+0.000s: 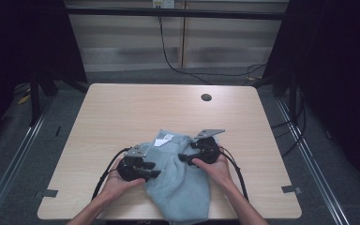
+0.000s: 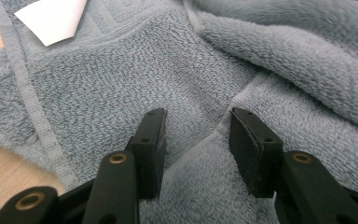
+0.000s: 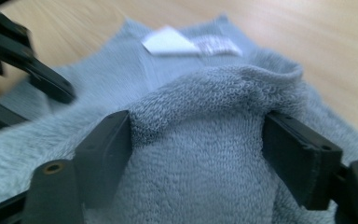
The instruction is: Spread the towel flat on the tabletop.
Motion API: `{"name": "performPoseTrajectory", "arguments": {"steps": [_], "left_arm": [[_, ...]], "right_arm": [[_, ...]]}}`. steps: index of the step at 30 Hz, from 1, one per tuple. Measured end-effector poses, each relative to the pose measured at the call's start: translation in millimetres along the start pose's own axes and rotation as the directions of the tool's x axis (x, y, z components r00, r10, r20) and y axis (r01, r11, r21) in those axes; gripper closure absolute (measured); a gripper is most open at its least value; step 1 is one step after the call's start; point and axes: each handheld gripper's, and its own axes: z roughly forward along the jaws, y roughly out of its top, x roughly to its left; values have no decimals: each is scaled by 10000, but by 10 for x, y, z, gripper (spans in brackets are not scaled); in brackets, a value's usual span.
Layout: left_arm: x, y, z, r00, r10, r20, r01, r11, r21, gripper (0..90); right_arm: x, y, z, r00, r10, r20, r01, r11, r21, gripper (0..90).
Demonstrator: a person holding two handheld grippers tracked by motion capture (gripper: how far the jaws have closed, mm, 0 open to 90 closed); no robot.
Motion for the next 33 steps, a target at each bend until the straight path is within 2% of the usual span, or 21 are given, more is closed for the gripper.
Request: {"name": "performPoseTrajectory", "arguments": {"steps": [2,3,4,5,7,8,9,14,15,17,19,22,24,25,26,27,28,29,30,31,33], "left_arm": [[2,2,-3,10000,-14,-6,14,10000,-9,553],[24,16,-11,9999,-155,-12,155,9998,-79,516],[24,16,-11,9999,-155,-12,155,9998,-79,486],[53,36,-18,9998,-208,-52,208,9998,-39,486],[125,89,-32,9984,-458,-328,445,9983,-387,394],[158,102,-35,9974,-576,-431,551,9968,-572,392],[201,125,-26,9951,-857,-496,825,9945,-642,392],[311,159,6,9908,-1106,-781,1047,9916,-763,349],[323,154,18,9905,-1120,-799,1064,9918,-712,316],[333,146,22,9917,-963,-850,906,9935,-688,303],[357,129,7,9927,-949,-739,893,9931,-755,297],[387,97,25,9933,-1059,-466,1022,9919,-760,299],[347,109,54,9949,-720,-704,679,9959,-590,341],[319,119,67,9949,-545,-854,505,9976,-475,403],[293,127,78,9951,-370,-912,340,9988,-347,480],[265,134,84,9952,-248,-946,223,9994,-267,659],[254,138,84,9949,-191,-989,168,9996,-239,659],[253,143,77,9948,-163,-1008,139,9996,-246,810],[259,140,59,9946,-144,-1024,107,9993,-366,810],[275,139,35,9956,-199,-920,150,9984,-537,877],[315,140,-22,9961,-447,-765,394,9968,-691,900]], "right_arm": [[12,-8,10,9996,-102,275,101,9999,46,383],[24,-7,-6,9983,-284,500,274,9994,199,525],[24,-7,-6,9983,-284,500,274,9994,199,525],[29,-16,-10,9983,-241,535,227,9994,250,588],[24,-30,-3,9989,-313,337,306,9993,217,706],[21,-30,13,9995,-244,214,240,9995,195,737],[21,-30,13,9995,-244,214,240,9995,195,737],[61,21,122,9991,-277,-320,281,9995,113,750],[99,55,190,9976,-383,-577,388,9992,75,750],[123,82,218,9971,-452,-612,461,9989,127,749],[139,156,267,9965,-478,-683,506,9979,404,747],[118,184,299,9958,-418,-817,450,9983,383,746],[102,201,330,9950,-220,-974,255,9991,347,747],[91,207,344,9946,-203,-1022,233,9993,291,746],[90,209,355,9942,-80,-1074,107,9996,248,746],[91,214,366,9942,-58,-1073,82,9997,219,747],[91,214,366,9942,-58,-1073,82,9997,219,747],[105,225,353,9955,-130,-936,149,9997,192,748],[105,225,353,9955,-130,-936,149,9997,192,748],[104,233,336,9957,-157,-916,166,9998,100,751],[85,257,275,9968,-53,-793,47,10000,-72,752]]}}
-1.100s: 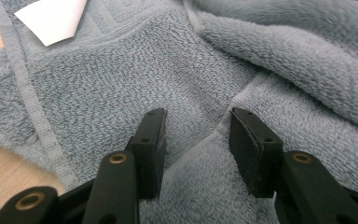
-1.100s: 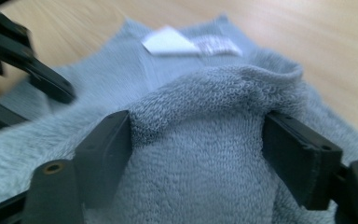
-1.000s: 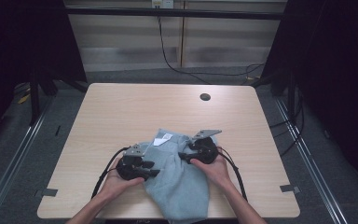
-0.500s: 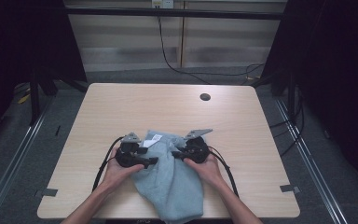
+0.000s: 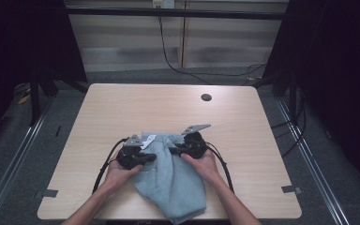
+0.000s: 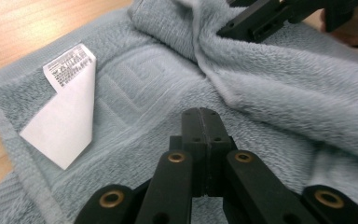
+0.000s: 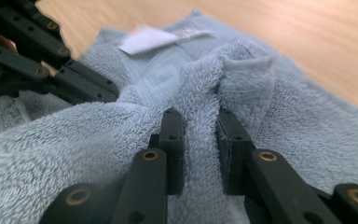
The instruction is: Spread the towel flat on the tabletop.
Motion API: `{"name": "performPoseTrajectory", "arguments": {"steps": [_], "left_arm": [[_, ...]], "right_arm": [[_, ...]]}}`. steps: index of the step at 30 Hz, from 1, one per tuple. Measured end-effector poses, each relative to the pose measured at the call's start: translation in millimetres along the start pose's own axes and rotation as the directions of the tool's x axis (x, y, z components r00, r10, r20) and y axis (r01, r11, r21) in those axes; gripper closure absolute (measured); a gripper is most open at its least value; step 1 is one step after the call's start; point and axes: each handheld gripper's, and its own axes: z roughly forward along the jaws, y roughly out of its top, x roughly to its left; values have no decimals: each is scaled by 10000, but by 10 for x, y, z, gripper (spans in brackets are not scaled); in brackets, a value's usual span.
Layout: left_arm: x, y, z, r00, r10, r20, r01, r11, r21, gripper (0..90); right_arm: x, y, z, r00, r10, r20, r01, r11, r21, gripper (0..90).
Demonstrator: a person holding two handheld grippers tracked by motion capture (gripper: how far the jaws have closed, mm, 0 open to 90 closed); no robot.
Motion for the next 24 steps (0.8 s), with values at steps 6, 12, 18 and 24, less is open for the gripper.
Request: {"name": "performPoseTrajectory", "arguments": {"steps": [6,12,18,24], "left_arm": [[171,-19,-161,9977,-661,-158,653,9968,-471,900],[325,-45,-191,9894,-1229,-773,1179,9908,-658,475],[434,-40,-118,9884,-1018,-1129,1004,9948,-180,307],[311,-27,29,9900,-190,-1395,239,9991,337,265]], "right_arm": [[-101,86,-289,9986,386,366,-359,9968,-718,758],[-151,76,-531,9953,347,906,-269,9959,-859,758],[-182,-11,-533,9949,284,971,-228,9980,-584,754],[-205,-85,-500,9954,380,885,-331,9979,-557,752]]}}
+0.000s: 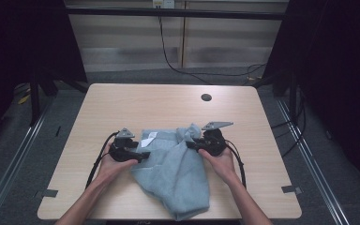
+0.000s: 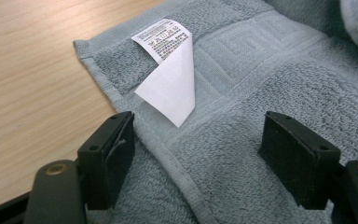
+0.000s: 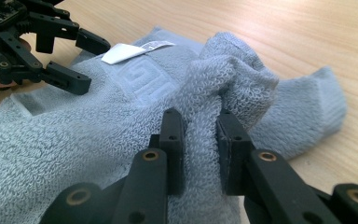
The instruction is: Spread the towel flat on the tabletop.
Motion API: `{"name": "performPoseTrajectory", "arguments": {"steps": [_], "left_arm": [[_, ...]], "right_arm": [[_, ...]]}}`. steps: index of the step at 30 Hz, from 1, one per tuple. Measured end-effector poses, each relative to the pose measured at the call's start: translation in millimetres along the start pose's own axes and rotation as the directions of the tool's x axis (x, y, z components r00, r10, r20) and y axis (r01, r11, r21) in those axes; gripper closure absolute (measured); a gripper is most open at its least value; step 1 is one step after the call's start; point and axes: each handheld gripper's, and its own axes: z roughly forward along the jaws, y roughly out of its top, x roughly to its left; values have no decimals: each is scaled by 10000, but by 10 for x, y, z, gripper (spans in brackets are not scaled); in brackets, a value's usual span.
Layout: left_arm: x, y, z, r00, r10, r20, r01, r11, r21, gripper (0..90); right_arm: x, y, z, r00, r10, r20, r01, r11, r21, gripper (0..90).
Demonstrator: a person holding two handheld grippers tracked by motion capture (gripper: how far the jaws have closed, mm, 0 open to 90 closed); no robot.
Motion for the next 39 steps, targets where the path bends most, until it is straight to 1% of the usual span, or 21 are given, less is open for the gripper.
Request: {"name": "performPoseTrajectory", "arguments": {"steps": [2,3,4,5,7,9,12,14,15,18,22,25,28,30,31,32,33,35,36,37,39], "left_arm": [[-60,7,-1,9985,475,-259,-471,9988,127,437],[-91,11,-12,9976,674,-149,-671,9975,213,437],[-130,10,-19,9962,868,65,-869,9959,230,543],[-169,11,-26,9934,1145,46,-1146,9931,254,682],[-206,15,-38,9919,1265,131,-1268,9914,309,709],[-166,13,-59,9954,895,348,-901,9958,147,734],[-49,40,-182,9972,97,736,-57,9985,-552,744],[28,59,-320,9965,-243,795,328,9937,-1071,747],[51,62,-366,9963,-376,769,469,9913,-1229,749],[150,74,-542,9957,-739,561,824,9824,-1677,751],[214,163,-757,9916,-1074,720,1227,9573,-2616,754],[220,308,-890,9919,-1061,700,1224,9458,-3008,753],[225,511,-1037,9937,-977,546,1107,9292,-3525,753],[232,693,-1174,9954,-910,295,951,9070,-4103,754],[234,755,-1220,9963,-830,215,840,8973,-4333,754],[231,849,-1299,9973,-736,-84,612,8825,-4662,753],[219,909,-1345,9968,-759,-238,541,8668,-4957,753],[190,957,-1389,9962,-714,-505,348,8533,-5203,749],[164,943,-1372,9961,-455,-759,-4,8554,-5180,747],[147,912,-1341,9951,-432,-890,-81,8609,-5087,741],[136,759,-1192,9953,-517,-814,75,8830,-4694,736]], "right_arm": [[1,-27,21,10000,60,-36,-60,10000,73,750],[1,-27,21,10000,60,-36,-60,10000,73,750],[-3,-31,23,10000,57,-25,-57,10000,64,750],[-3,-33,13,9999,101,-47,-101,9999,56,750],[-1,-34,5,10000,73,-50,-73,10000,63,751],[-2,-33,-24,10000,3,8,-3,10000,42,751],[-12,-14,-110,9998,-48,197,51,9999,-135,751],[-36,13,-218,9993,-56,360,70,9992,-397,753],[-73,52,-351,9983,1,580,40,9975,-711,756],[-127,97,-485,9963,88,852,6,9940,-1096,759],[-187,206,-710,9924,284,1200,-71,9848,-1736,766],[-179,350,-838,9894,196,1438,110,9778,-2090,768],[-158,568,-967,9862,90,1650,341,9659,-2566,770],[-141,744,-1053,9833,42,1818,493,9560,-2890,771],[-131,864,-1104,9809,-54,1945,673,9472,-3136,771],[-121,937,-1137,9794,-85,2016,756,9418,-3274,771],[-100,1050,-1196,9778,-159,2091,916,9292,-3580,771],[-65,1168,-1268,9759,-232,2170,1104,9104,-3988,771],[-53,1201,-1286,9754,-241,2190,1159,9015,-4170,770],[-40,1194,-1278,9753,-196,2199,1122,9018,-4174,769],[-36,1093,-1207,9729,-340,2286,1222,9153,-3838,768]]}}
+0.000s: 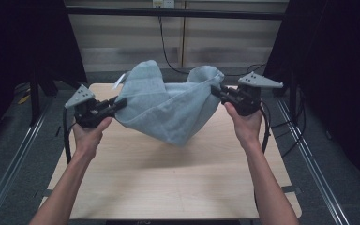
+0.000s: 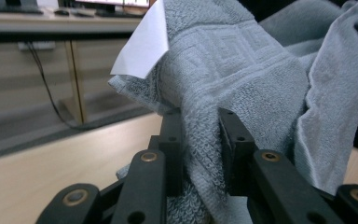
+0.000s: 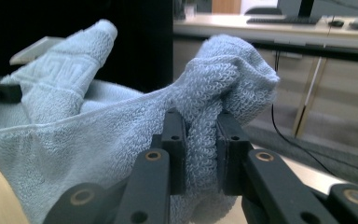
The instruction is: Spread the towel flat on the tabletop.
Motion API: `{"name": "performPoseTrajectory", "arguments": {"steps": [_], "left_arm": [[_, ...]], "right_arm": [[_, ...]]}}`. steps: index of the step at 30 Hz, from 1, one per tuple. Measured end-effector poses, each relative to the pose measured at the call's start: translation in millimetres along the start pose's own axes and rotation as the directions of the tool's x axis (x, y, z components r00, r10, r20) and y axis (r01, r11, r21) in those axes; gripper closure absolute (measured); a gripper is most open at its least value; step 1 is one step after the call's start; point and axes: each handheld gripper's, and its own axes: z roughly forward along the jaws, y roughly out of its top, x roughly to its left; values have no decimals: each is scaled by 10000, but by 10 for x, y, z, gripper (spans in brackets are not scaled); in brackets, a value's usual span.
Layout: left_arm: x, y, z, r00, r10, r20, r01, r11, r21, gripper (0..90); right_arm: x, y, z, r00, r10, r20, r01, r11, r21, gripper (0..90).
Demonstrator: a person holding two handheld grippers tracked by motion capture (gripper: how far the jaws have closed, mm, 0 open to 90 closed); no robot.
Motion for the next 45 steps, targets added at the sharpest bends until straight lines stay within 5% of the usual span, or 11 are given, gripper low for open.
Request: {"name": "performPoseTrajectory", "arguments": {"steps": [5,8,11,14,23,26,30,33,37,40,45], "left_arm": [[13,-708,125,9974,-647,329,582,9835,1714,700],[-35,-877,93,9970,-615,475,489,9716,2315,681],[-129,-892,-20,9962,-449,741,256,9697,2429,677],[-241,-940,-175,9925,-208,1204,-95,9692,2461,744],[-420,-1220,-474,9814,-196,1911,-472,9396,3389,742],[-386,-1183,-514,9815,-384,1874,-241,9472,3198,656],[-339,-1028,-450,9838,-497,1723,-5,9600,2799,599],[-342,-906,-298,9829,-423,1793,-57,9659,2590,551],[-420,-859,33,9732,-373,2270,-287,9594,2805,439],[-523,-915,282,9539,-533,2954,-503,9418,3323,360],[-606,-1155,446,9566,-445,2881,-863,9008,4256,278]], "right_arm": [[52,-810,61,9999,87,-148,-57,9819,1893,767],[79,-1287,-47,9978,583,-312,-486,9663,2527,762],[112,-1505,-208,9972,694,-291,-588,9599,2741,750],[152,-1598,-380,9962,812,-310,-684,9522,2977,747],[235,-1827,-875,9913,1188,-560,-913,9298,3567,580],[178,-1775,-1003,9917,1281,-98,-1173,9339,3376,467],[56,-1583,-1085,9901,1385,242,-1400,9559,2580,440],[20,-1453,-942,9913,1311,-99,-1245,9599,2514,432],[49,-1298,-492,9863,1303,-1008,-995,9588,2663,415],[177,-1206,-72,9770,1265,-1715,-719,9533,2933,394],[409,-1222,472,9628,1164,-2437,-148,9237,3829,356]]}}
